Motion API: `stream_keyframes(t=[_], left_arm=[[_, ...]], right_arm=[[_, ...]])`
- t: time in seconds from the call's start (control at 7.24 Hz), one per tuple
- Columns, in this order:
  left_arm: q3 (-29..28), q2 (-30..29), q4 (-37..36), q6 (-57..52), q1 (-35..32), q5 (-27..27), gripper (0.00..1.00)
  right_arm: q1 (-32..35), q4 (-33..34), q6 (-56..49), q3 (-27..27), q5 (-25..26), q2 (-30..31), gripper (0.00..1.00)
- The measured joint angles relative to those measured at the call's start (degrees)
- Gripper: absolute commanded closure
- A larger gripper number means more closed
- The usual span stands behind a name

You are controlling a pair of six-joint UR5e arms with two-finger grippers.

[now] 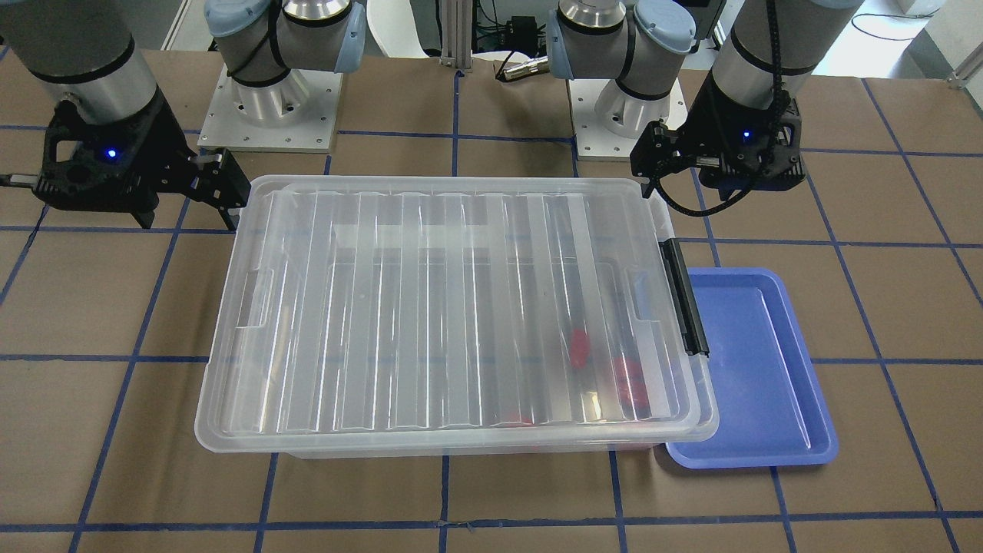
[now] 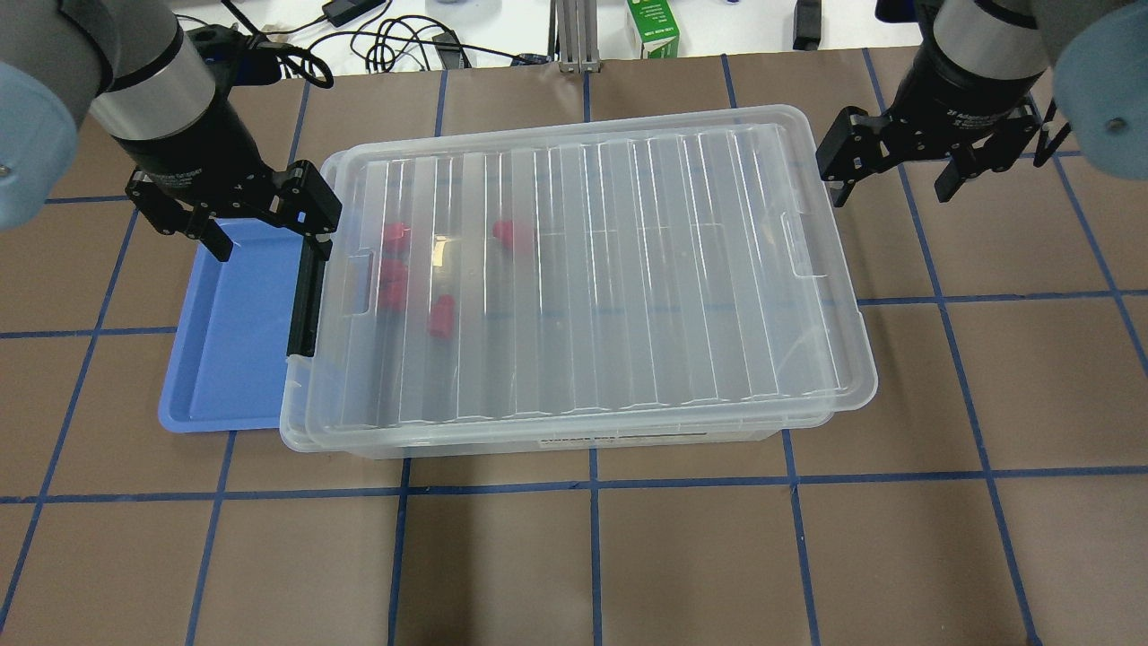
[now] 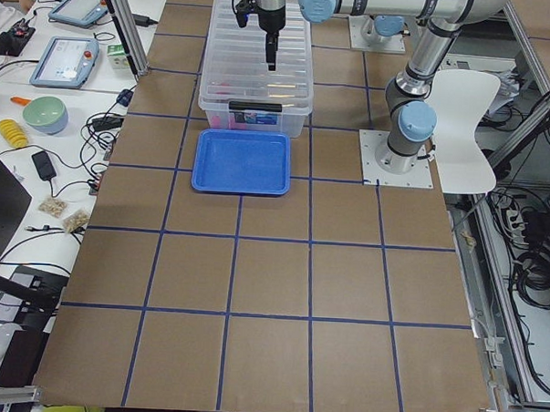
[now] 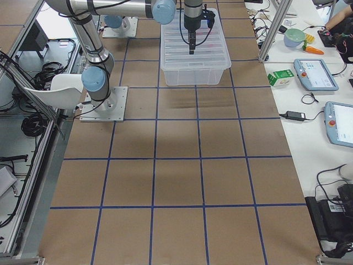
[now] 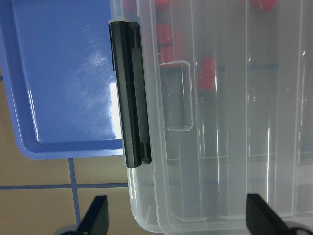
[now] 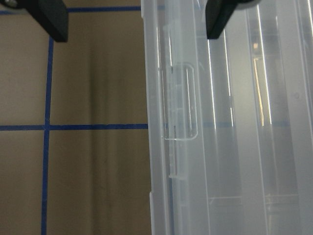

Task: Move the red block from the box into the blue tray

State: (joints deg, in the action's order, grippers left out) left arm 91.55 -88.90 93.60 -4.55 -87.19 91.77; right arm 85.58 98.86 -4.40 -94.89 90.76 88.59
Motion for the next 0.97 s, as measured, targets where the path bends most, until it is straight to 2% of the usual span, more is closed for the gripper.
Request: stream_keyframes(t=[0.41, 0.69, 0.97], left_arm=[[0.03, 0.03, 0.0, -0.02, 0.0, -0.2, 0.0], [0.03, 0.04, 0.0, -0.02, 0.0, -0.6, 0.0], [0.03, 0.03, 0.0, -0.02, 0.0, -0.74, 0.0]], right_arm=[[-0.52, 15.8, -0.45, -8.98, 0.22, -5.59, 0.0], [-0.6, 19.24, -0.73, -10.36, 0.28, -6.66, 0.0], [-1.71, 19.85, -2.63, -10.41, 0.19, -6.9, 0.0]])
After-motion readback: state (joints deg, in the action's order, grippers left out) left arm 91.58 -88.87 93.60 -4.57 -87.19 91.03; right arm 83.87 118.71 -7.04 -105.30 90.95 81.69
